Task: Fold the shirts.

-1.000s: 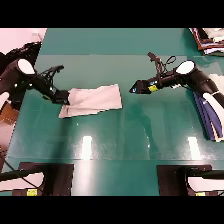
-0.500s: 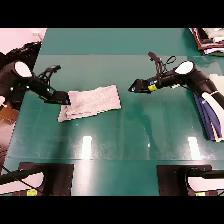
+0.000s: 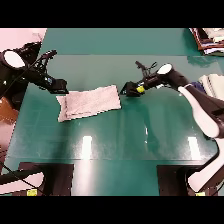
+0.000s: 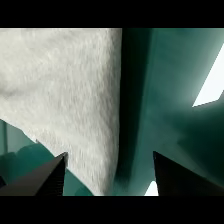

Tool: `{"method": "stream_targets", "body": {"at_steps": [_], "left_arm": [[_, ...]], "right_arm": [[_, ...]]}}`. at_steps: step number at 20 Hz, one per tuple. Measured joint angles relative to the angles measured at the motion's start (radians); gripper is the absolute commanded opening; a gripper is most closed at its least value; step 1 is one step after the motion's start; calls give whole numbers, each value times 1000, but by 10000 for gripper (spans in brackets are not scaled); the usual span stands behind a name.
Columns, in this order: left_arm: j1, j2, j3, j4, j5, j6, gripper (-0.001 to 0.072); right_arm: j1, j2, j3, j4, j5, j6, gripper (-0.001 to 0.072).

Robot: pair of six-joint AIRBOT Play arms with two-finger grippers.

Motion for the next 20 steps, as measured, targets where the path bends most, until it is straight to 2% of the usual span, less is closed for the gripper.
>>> {"method": "stream_targets", "body": {"at_steps": [3, 4, 6, 7, 8, 14, 20], "left_arm": [[0, 0, 2, -21, 6, 3, 24], [0, 0, 2, -24, 6, 3, 24], [0, 0, 3, -40, 7, 3, 23], [0, 0, 3, -53, 8, 7, 23], [0, 0, 3, -67, 9, 11, 23], [-64, 0, 3, -133, 22, 18, 23], [-220, 0, 3, -183, 48, 20, 24]], "right_arm": [[59, -108, 102, 72, 38, 22, 551], [79, -138, 136, 88, 50, 27, 493], [116, -185, 198, 93, 53, 32, 244], [130, -201, 228, 87, 53, 34, 94], [139, -212, 255, 92, 50, 33, 12], [87, -219, 427, 109, 55, 3, 12], [-201, -21, 378, 49, 67, 4, 12]]}}
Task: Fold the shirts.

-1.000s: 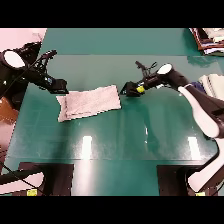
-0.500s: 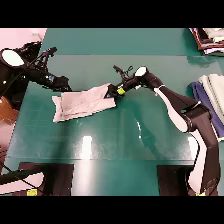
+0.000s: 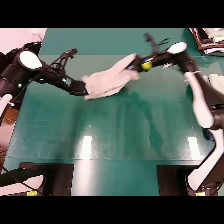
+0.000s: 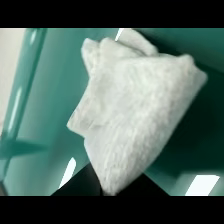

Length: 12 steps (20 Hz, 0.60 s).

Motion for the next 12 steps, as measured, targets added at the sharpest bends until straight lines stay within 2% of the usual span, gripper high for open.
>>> {"method": "stream_targets", "body": {"at_steps": [5, 12], "left_arm": [[-108, 0, 0, -61, 87, 0, 24], [-182, 0, 0, -110, 187, -5, 24]], "right_arm": [[-324, 175, -55, -151, 5, 8, 12], [-667, 245, -69, -208, -31, 11, 11]]}}
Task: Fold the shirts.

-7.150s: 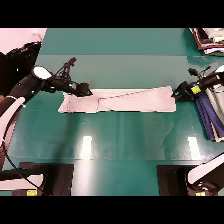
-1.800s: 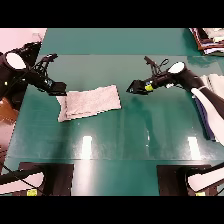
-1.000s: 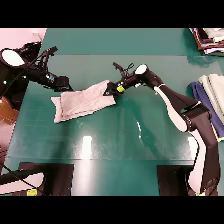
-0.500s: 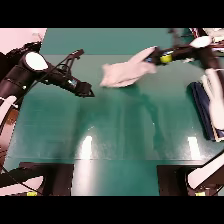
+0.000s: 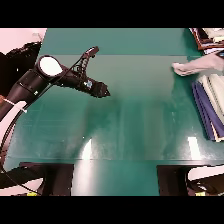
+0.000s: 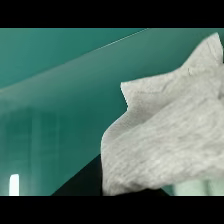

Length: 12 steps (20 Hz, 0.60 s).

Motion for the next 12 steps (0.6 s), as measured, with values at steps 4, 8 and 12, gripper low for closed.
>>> {"method": "stream_targets", "body": {"at_steps": [4, 8, 12], "left_arm": [[-9, 0, 0, -18, 26, -4, 24], [-11, 0, 0, -25, 35, -5, 24], [-12, 0, 0, -28, 35, -5, 24]], "right_arm": [[-89, 6, 35, 39, -19, -37, 11], [-119, 27, 151, 75, -14, -76, 11], [-154, 128, 116, 53, -38, -123, 11]]}}
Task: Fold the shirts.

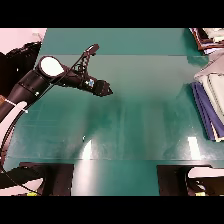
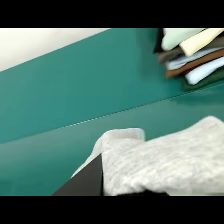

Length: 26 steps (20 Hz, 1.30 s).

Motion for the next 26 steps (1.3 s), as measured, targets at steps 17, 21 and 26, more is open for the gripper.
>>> {"method": "stream_targets", "body": {"at_steps": [17, 21, 26], "left_arm": [[0, 0, 0, -3, -12, 2, 24], [0, 0, 0, -3, -18, 4, 24], [0, 0, 0, -3, -33, 4, 24]], "right_arm": [[-368, 470, -695, -384, 172, -47, 487], [-406, 522, -785, -338, 158, -31, 487], [-220, 540, -815, -128, 142, -27, 482]]}}
